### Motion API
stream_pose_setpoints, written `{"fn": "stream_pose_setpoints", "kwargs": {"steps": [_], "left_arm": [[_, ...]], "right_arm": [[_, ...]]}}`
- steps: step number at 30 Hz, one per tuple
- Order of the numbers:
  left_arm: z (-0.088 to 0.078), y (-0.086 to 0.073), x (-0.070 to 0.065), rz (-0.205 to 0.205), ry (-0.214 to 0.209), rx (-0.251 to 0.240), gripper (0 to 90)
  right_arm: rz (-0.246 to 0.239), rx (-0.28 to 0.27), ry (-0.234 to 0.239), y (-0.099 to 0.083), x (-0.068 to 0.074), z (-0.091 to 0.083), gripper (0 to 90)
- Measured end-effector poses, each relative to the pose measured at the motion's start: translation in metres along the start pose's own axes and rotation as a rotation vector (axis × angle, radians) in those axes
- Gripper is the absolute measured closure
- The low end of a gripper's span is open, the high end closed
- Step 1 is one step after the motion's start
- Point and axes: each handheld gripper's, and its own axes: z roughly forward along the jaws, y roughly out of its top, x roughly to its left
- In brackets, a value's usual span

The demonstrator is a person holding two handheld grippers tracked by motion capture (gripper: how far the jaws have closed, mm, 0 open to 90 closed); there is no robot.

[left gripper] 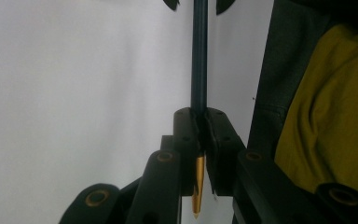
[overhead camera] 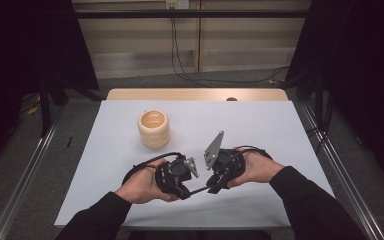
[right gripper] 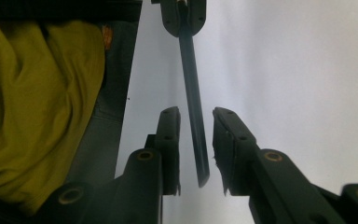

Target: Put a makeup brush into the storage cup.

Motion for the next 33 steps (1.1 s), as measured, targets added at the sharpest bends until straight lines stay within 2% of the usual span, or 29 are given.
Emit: {"fn": "stream_pose_setpoints", "kwargs": {"steps": [2, 3, 4, 5, 6, 7, 8, 10, 11, 12, 13, 15, 16, 18, 19, 20, 21, 22, 26, 28, 30, 31, 32, 33], "left_arm": [[0.0006, -0.0003, 0.0002, 0.022, 0.004, 0.013, 84.0], [0.001, -0.0005, -0.0001, 0.019, 0.014, 0.011, 83.9], [0.0009, -0.0005, 0.0002, 0.013, -0.005, 0.015, 83.9], [0.0018, -0.0007, -0.0009, 0.0, -0.002, 0.008, 83.9], [0.0016, -0.0009, -0.0001, 0.002, -0.009, 0.003, 83.9], [0.0025, -0.001, -0.0008, 0.0, 0.008, -0.004, 83.9], [0.0021, -0.0008, -0.0006, 0.007, 0.0, 0.004, 83.9], [0.0015, -0.0004, 0.0, 0.014, -0.012, 0.013, 83.9], [0.0024, -0.0008, -0.001, -0.006, -0.011, -0.006, 83.9], [0.003, -0.0011, -0.0017, -0.007, 0.004, -0.012, 83.9], [0.0012, -0.0004, 0.0002, 0.019, -0.007, 0.014, 83.9], [0.0018, -0.0005, 0.0, 0.023, -0.004, 0.013, 83.8], [0.0019, -0.0004, 0.0, 0.026, 0.0, 0.015, 83.8], [0.002, -0.0004, 0.0004, 0.035, -0.003, 0.012, 83.7], [0.0022, -0.0007, 0.0001, 0.036, 0.006, 0.007, 83.6], [0.0013, -0.0007, 0.0005, 0.036, -0.009, 0.007, 83.6], [0.0011, -0.0007, 0.0004, 0.034, -0.004, 0.005, 83.5], [0.0009, -0.0009, 0.0009, 0.034, 0.0, 0.0, 83.3], [-0.0007, -0.0019, 0.0029, 0.017, 0.0, -0.03, 81.9], [-0.001, -0.0022, 0.0044, 0.034, 0.001, -0.021, 76.3], [0.0004, -0.0035, 0.0043, 0.027, 0.02, -0.042, 69.9], [0.0018, -0.0044, 0.0026, -0.011, 0.027, -0.069, 67.6], [0.0009, -0.0045, 0.0046, 0.009, 0.032, -0.06, 64.8], [0.0013, -0.005, 0.0046, -0.015, 0.031, -0.081, 62.9]], "right_arm": [[0.012, 0.002, 0.011, -0.0003, 0.0003, 0.0014, 74.6], [0.02, -0.005, 0.015, -0.0004, 0.0007, 0.0023, 74.6], [0.019, -0.007, 0.016, -0.0002, 0.0002, 0.0024, 74.9], [0.0, -0.023, 0.012, 0.0002, -0.0012, 0.0037, 75.9], [-0.005, -0.017, 0.023, 0.0004, -0.0006, 0.0042, 76.4], [0.019, -0.007, 0.029, 0.0008, 0.0009, 0.0037, 77.3], [-0.002, -0.014, 0.026, 0.0009, -0.0001, 0.0049, 79.1], [-0.001, -0.017, 0.028, 0.0006, -0.0003, 0.0053, 83.4], [0.008, -0.017, 0.031, 0.0004, -0.0003, 0.0045, 83.7], [0.012, -0.022, 0.029, -0.0004, -0.0004, 0.0045, 83.9], [0.02, -0.018, 0.034, -0.0008, 0.0, 0.0042, 84.1], [0.02, -0.019, 0.034, -0.0011, 0.0006, 0.0045, 84.8], [-0.004, -0.03, 0.035, -0.001, -0.0007, 0.0053, 85.0], [0.006, -0.028, 0.037, -0.0014, 0.0003, 0.0052, 85.2], [-0.011, -0.04, 0.021, -0.0013, -0.0008, 0.0058, 85.2], [-0.014, -0.044, 0.02, -0.0015, -0.0011, 0.0055, 85.2], [0.0, -0.034, 0.032, -0.0017, 0.0003, 0.0044, 85.2], [-0.017, -0.048, 0.02, -0.0016, -0.0009, 0.0049, 85.2], [0.013, -0.047, 0.027, -0.003, 0.0005, 0.0018, 85.3], [0.015, -0.048, 0.023, -0.004, 0.0, 0.0004, 85.3], [0.012, -0.059, 0.023, -0.0053, -0.0013, -0.0006, 85.3], [0.023, -0.058, 0.023, -0.006, -0.0008, -0.0012, 85.3], [-0.001, -0.075, -0.001, -0.0064, -0.0028, -0.0006, 85.3], [0.01, -0.073, 0.004, -0.0071, -0.0024, -0.0009, 85.3]]}}
